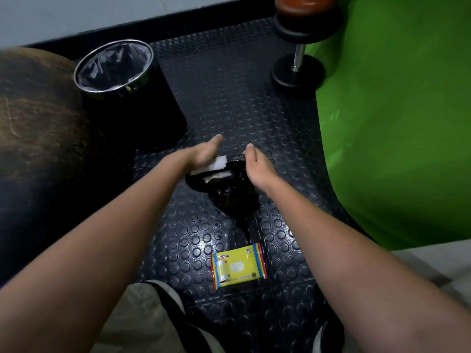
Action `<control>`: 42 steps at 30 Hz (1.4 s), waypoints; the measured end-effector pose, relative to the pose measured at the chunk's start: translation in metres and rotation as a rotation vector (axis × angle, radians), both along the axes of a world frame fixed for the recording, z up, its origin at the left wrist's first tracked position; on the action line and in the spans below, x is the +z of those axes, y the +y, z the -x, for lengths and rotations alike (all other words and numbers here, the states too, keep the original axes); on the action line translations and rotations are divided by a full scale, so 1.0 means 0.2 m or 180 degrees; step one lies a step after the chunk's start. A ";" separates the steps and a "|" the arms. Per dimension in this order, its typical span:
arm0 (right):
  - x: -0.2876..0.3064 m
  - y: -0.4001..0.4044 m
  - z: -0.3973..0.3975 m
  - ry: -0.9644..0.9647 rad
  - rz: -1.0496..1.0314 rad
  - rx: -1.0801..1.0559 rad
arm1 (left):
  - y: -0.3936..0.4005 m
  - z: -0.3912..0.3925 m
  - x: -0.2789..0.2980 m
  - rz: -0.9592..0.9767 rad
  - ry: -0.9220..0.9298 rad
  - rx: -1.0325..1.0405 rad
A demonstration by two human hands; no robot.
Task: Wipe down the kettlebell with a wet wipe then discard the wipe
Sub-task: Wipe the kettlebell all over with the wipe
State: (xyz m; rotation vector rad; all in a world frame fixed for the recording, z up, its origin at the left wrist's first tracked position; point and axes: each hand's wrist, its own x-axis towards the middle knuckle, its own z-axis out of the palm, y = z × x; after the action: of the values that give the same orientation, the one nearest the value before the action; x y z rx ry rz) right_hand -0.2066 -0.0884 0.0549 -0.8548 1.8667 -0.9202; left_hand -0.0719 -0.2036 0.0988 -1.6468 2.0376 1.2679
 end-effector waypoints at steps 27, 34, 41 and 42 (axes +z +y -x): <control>-0.01 -0.02 0.01 -0.0028 -0.0048 -0.0083 | 0.21 0.12 0.13 0.0456 -0.0178 -0.0063; 0.00 -0.03 0.00 0.0043 -0.0040 0.0037 | 0.13 -0.06 0.07 0.0455 -0.0276 0.0096; -0.01 -0.03 0.00 0.0052 -0.0044 0.0003 | 0.19 0.04 0.12 0.0580 -0.0515 -0.0127; -0.01 -0.03 0.00 0.0042 -0.0047 -0.0017 | 0.21 0.08 0.13 0.0613 -0.0526 -0.0207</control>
State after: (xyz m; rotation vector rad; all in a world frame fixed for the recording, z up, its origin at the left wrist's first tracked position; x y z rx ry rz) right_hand -0.2062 -0.0952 0.0524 -0.8492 1.8858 -0.9051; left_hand -0.0877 -0.1612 0.1248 -1.6878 2.1474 0.9063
